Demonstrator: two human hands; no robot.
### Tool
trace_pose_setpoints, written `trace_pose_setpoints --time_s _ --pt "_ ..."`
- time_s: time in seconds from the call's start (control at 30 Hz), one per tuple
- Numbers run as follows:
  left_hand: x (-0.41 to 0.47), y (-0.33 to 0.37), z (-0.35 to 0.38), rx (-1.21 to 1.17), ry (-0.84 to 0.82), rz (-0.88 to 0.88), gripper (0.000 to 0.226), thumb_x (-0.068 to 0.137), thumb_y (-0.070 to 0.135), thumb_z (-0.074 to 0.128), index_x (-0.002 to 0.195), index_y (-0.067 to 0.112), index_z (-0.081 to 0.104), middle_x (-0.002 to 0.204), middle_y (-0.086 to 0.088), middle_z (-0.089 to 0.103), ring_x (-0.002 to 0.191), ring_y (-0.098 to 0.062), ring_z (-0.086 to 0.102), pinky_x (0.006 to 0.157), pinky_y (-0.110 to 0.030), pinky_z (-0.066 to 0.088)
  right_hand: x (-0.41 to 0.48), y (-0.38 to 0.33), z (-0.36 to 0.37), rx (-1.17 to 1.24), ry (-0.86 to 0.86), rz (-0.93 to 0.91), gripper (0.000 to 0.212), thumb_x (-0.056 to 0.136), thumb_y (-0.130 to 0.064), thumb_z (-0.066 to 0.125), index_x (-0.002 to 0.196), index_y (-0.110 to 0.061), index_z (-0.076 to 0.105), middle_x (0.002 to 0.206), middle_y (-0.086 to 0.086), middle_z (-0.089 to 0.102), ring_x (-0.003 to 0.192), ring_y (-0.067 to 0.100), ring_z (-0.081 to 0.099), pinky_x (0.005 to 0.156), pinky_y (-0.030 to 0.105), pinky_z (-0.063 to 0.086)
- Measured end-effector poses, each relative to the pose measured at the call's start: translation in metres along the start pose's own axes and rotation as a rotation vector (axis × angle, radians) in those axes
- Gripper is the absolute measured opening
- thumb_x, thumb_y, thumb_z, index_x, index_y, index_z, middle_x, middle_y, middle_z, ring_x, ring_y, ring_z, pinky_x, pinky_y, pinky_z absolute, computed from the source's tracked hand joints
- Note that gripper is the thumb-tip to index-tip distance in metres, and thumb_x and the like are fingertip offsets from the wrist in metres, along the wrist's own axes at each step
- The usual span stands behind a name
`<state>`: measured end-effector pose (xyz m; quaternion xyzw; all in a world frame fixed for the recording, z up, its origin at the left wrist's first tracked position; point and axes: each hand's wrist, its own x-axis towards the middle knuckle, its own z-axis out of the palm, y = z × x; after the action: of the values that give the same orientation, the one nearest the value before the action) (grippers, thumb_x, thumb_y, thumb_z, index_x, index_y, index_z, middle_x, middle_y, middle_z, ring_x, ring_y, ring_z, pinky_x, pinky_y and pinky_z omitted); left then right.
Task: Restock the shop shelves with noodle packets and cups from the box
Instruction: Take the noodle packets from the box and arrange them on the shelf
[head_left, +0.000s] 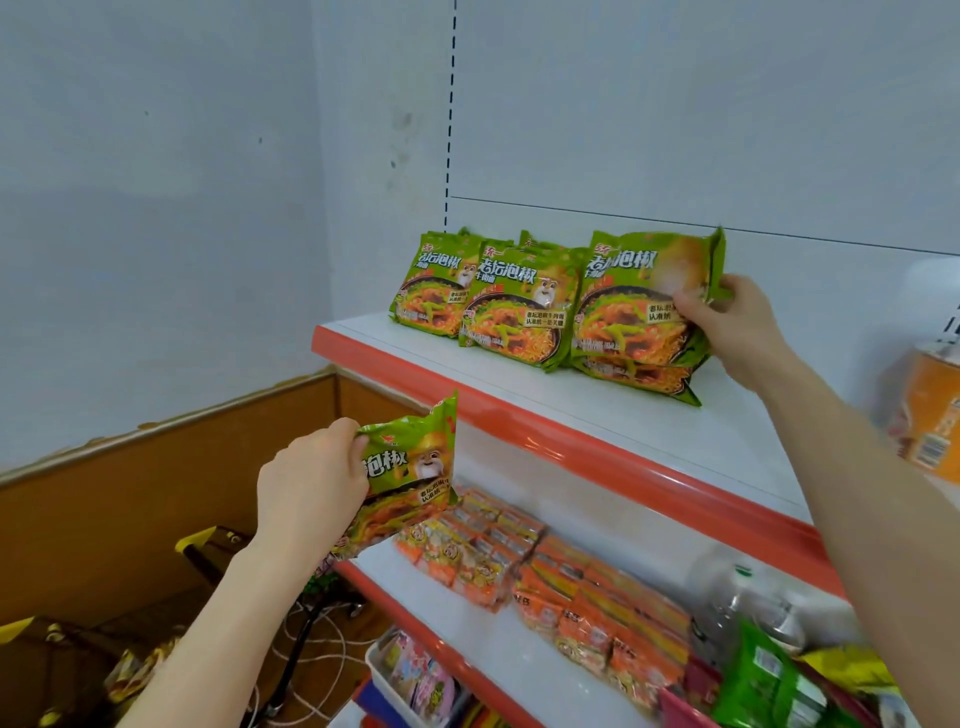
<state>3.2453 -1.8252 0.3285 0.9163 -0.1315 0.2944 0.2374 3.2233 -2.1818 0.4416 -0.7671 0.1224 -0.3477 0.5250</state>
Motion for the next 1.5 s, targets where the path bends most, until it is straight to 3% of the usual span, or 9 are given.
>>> trace_pose_setpoints --time_s 0.27,0.5,0.63,0.83,1.03,1.17,1.27,1.4,1.5 --pt "-0.001 0.008 0.002 -0.007 -0.029 0.02 0.024 0.096 0.021 0.043 0.096 0.007 0.062 0.071 -0.009 0.064 0.064 -0.032 0.059 0.054 -0.035 0.045 -0.008 0.036 0.0 -0.371 -0.005 0.109 0.042 0.084 -0.025 0.066 0.116 -0.002 0.054 0.108 0.012 0.058 0.094 0.026 0.055 0.077 0.037 0.047" --pt "0.001 0.009 0.002 -0.033 -0.023 0.038 0.024 0.096 0.022 0.042 0.095 0.007 0.061 0.072 -0.008 0.064 0.063 -0.03 0.059 0.054 -0.036 0.048 -0.001 0.036 0.005 -0.386 0.068 0.153 0.041 0.082 -0.019 0.068 0.112 0.005 0.054 0.112 0.023 0.06 0.076 0.029 0.059 0.07 0.047 0.055" --pt "0.002 0.008 0.0 -0.081 -0.001 0.052 0.022 0.095 0.02 0.045 0.089 0.006 0.061 0.067 -0.008 0.061 0.06 -0.032 0.056 0.051 -0.033 0.041 -0.008 0.03 0.003 -0.371 0.08 0.225 0.05 0.075 -0.022 0.074 0.111 0.006 0.053 0.114 0.024 0.06 0.092 0.036 0.062 0.087 0.053 0.051" --pt "0.014 -0.001 -0.012 -0.37 0.034 -0.055 0.021 0.094 0.015 0.048 0.092 0.002 0.064 0.078 -0.012 0.063 0.076 -0.031 0.054 0.064 -0.032 0.036 -0.048 -0.005 0.017 -0.436 0.279 -0.165 0.034 0.088 -0.022 0.057 0.115 -0.002 0.056 0.11 0.009 0.058 0.1 0.022 0.052 0.083 0.029 0.037" --pt "0.028 -0.014 -0.024 -0.578 0.012 -0.133 0.029 0.094 0.016 0.047 0.085 -0.007 0.062 0.079 -0.021 0.065 0.077 -0.035 0.057 0.064 -0.038 0.039 -0.094 -0.039 0.075 -0.241 -0.264 -0.209 0.014 0.088 -0.03 0.059 0.097 -0.021 0.063 0.087 -0.011 0.063 0.089 0.012 0.061 0.08 0.029 0.05" --pt "0.034 -0.016 -0.032 -0.568 -0.04 -0.012 0.027 0.095 0.016 0.047 0.079 -0.003 0.058 0.075 -0.017 0.062 0.069 -0.028 0.053 0.056 -0.03 0.034 -0.112 -0.056 0.106 -0.16 -0.536 -0.13 0.039 0.083 -0.025 0.065 0.121 -0.019 0.054 0.106 -0.005 0.061 0.094 0.007 0.06 0.08 0.026 0.051" --pt "0.039 -0.014 -0.035 -0.549 -0.062 0.072 0.025 0.095 0.015 0.047 0.08 -0.001 0.059 0.075 -0.014 0.062 0.07 -0.024 0.055 0.056 -0.031 0.036 -0.115 -0.06 0.118 -0.173 -0.733 -0.128 0.047 0.078 -0.017 0.071 0.116 -0.032 0.049 0.102 -0.011 0.061 0.087 0.002 0.063 0.082 0.021 0.051" --pt "0.052 -0.017 -0.033 -0.527 -0.071 0.122 0.026 0.094 0.014 0.048 0.076 -0.003 0.057 0.073 -0.018 0.06 0.071 -0.031 0.054 0.059 -0.033 0.034 -0.112 -0.061 0.129 -0.192 -0.771 -0.215 0.032 0.075 -0.012 0.074 0.091 -0.035 0.058 0.081 -0.018 0.065 0.074 -0.005 0.06 0.072 0.011 0.048" --pt "0.07 -0.016 -0.032 -0.541 -0.034 0.101 0.022 0.094 0.019 0.05 0.094 0.001 0.064 0.086 -0.009 0.065 0.079 -0.02 0.056 0.066 -0.03 0.039 -0.094 -0.064 0.134 -0.145 -0.742 -0.203 0.024 0.077 -0.011 0.072 0.083 -0.03 0.06 0.067 -0.014 0.062 0.063 0.001 0.059 0.06 0.022 0.051"
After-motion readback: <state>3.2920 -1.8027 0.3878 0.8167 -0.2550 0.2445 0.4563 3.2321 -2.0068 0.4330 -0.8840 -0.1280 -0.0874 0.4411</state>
